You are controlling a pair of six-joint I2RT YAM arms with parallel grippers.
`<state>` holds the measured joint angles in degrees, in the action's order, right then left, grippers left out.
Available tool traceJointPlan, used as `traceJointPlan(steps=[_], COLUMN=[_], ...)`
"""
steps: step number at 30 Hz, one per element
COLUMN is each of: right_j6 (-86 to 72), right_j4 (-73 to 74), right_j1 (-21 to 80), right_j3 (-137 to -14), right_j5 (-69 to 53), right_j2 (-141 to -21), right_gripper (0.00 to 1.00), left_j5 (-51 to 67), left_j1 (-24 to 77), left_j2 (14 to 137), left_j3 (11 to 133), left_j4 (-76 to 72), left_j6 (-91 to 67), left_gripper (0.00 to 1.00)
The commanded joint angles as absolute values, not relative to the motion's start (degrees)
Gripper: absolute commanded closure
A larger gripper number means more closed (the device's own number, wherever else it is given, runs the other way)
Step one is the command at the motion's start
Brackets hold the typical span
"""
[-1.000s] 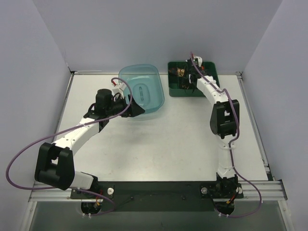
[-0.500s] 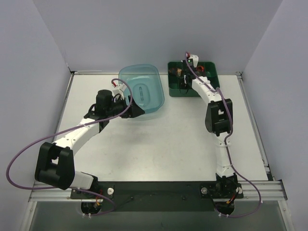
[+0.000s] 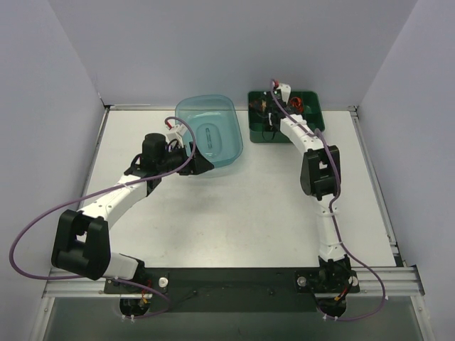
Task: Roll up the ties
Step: Place the tie in the storage box.
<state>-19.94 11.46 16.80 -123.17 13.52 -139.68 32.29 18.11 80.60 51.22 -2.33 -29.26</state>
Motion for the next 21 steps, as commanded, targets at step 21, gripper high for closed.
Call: traceJointPlan(steps=[21], right_j6=[-23.8], right_j4=[34.5], right_j1=[15.0], right_j3=[-114.1], right_j5=[1.9], right_j2=[-134.6], right_gripper=[1.0], left_j5=[33.9], left_j1=[17.8], left_j2=[81.3], left_j3=[52.0], left_j4=[-5.4], left_j6=[-28.7], left_gripper=[0.2])
